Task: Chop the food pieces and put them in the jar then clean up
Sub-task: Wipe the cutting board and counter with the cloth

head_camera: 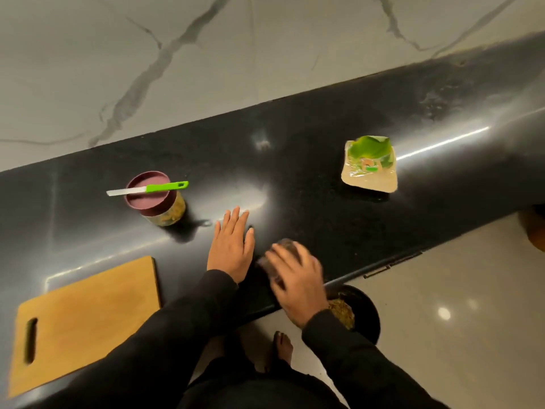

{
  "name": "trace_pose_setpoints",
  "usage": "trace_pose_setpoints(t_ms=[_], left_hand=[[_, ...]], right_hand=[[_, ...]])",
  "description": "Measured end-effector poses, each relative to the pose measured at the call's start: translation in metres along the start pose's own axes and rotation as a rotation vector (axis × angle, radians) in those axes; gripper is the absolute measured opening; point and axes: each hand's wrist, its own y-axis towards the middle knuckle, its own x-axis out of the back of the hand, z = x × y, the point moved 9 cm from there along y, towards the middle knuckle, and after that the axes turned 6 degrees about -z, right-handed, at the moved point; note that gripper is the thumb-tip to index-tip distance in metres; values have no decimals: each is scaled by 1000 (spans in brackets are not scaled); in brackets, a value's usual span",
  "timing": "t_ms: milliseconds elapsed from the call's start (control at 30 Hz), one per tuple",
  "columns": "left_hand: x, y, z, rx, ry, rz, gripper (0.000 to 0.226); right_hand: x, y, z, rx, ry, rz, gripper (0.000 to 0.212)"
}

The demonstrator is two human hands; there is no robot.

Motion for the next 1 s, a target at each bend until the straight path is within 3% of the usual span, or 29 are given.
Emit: trace_pose_setpoints(t_ms=[200, 467, 1000], left_hand=[[23, 9, 54, 143, 7, -72, 54], [34, 49, 63, 140, 30, -74, 55], [61, 123, 109, 182, 57, -69, 56]], right_hand=[[-52, 56, 57, 226, -7, 170, 56], [-82, 124, 84, 260, -5, 213, 70], [-121, 253, 116, 294, 5, 155, 57]])
